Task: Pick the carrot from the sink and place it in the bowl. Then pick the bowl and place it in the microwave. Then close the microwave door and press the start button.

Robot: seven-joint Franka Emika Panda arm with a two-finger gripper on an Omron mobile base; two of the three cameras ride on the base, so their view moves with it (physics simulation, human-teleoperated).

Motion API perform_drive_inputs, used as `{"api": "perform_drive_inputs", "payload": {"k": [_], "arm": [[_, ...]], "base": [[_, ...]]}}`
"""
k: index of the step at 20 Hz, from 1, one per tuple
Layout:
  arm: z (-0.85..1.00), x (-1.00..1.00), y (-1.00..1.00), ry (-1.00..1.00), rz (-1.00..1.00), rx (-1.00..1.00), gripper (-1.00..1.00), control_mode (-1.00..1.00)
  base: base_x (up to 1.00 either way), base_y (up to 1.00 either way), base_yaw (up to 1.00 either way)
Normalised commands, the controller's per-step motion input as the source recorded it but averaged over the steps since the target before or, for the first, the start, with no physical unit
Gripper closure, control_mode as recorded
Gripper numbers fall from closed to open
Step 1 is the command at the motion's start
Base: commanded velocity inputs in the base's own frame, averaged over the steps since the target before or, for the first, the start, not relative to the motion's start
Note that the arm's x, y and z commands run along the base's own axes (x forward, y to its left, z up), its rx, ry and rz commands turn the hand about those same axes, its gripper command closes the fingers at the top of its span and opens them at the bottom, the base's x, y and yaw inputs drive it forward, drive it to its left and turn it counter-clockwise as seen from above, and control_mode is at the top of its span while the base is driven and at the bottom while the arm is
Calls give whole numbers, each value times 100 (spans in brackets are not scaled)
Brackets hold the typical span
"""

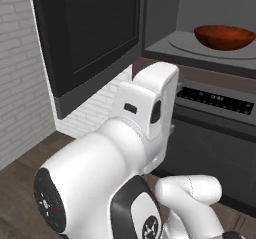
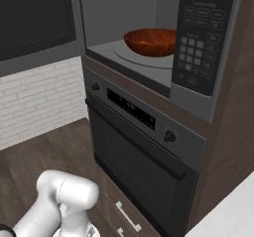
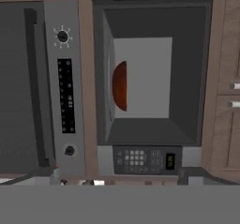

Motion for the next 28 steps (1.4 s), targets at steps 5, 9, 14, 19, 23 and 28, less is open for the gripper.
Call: {"api": "perform_drive_inputs", "payload": {"k": [5, 9, 14, 19, 23, 28], "arm": [[-43, 11, 58, 0, 0, 0, -100, -100], [-43, 25, 79, 0, 0, -6, -100, -100], [-40, 57, 90, 7, 0, -16, -100, -100], [-44, 90, 69, 7, 0, -13, -100, -100], [-43, 97, 70, 6, 0, -11, -100, -100], [-47, 69, 84, 0, 0, -11, -100, -100]], "base": [[0, 0, 0], [0, 0, 0], [0, 0, 0], [0, 0, 0], [0, 0, 0], [0, 0, 0]]}}
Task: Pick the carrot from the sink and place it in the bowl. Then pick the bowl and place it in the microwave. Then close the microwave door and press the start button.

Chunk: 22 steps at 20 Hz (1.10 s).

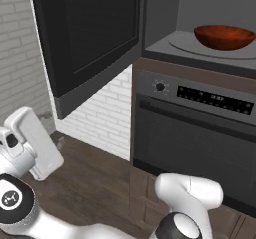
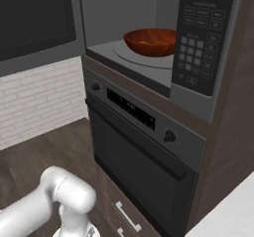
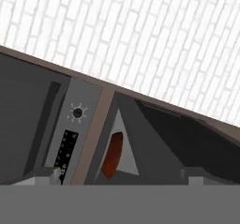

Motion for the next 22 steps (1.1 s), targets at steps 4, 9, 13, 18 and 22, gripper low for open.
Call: {"api": "perform_drive_inputs", "payload": {"k": [4, 9, 13, 18, 22], "arm": [[-40, 47, 80, 0, 0, -7, -100, -100], [-23, 88, 53, 0, 0, 0, -100, -100], [-28, 100, 81, -6, -2, 0, -100, -100], [-1, 52, 41, -8, -7, 0, -100, -100], [34, 4, -13, -10, -7, 0, -100, -100]], "base": [[0, 0, 0], [0, 0, 0], [0, 0, 0], [0, 0, 0], [0, 0, 0]]}}
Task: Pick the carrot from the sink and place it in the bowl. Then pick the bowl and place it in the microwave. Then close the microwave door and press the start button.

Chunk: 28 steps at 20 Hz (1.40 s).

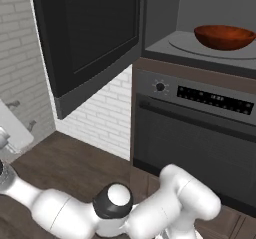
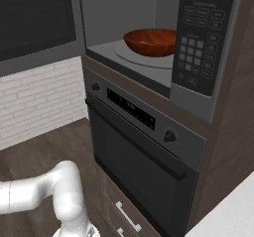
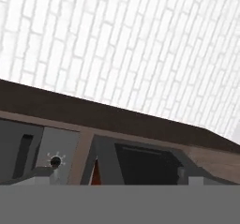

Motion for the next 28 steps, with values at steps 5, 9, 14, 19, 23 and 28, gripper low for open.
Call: {"api": "perform_drive_inputs", "payload": {"k": [5, 9, 14, 19, 23, 28], "arm": [[60, -6, -43, -5, -7, 0, -100, -100], [60, -3, -66, 0, -2, 0, -100, -100], [45, -17, -86, -9, 0, 0, -100, -100], [37, -38, -94, -14, -2, 0, -100, -100], [34, -44, -100, -16, -2, 3, -100, -100], [31, -43, -100, -18, -1, 6, -100, -100]], "base": [[0, 0, 0], [0, 0, 0], [0, 0, 0], [0, 0, 0], [0, 0, 0], [0, 0, 0]]}}
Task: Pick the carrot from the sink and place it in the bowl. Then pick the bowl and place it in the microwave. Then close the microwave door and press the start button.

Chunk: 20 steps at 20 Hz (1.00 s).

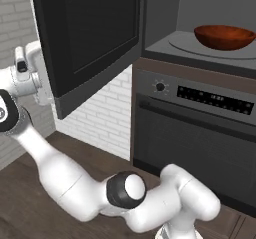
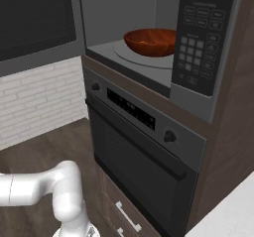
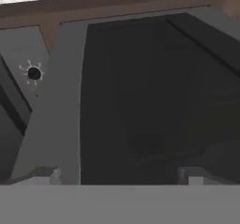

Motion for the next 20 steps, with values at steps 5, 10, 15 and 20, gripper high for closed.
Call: {"api": "perform_drive_inputs", "payload": {"k": [5, 10, 15, 20], "arm": [[32, -52, -100, -19, 0, 9, -100, -100], [30, -67, -100, -24, -9, 6, -100, -100], [3, -30, -100, -12, -8, 9, -100, -100], [0, -20, -100, -16, -4, 11, -100, -100]], "base": [[0, 0, 0], [0, 0, 0], [0, 0, 0], [0, 0, 0]]}}
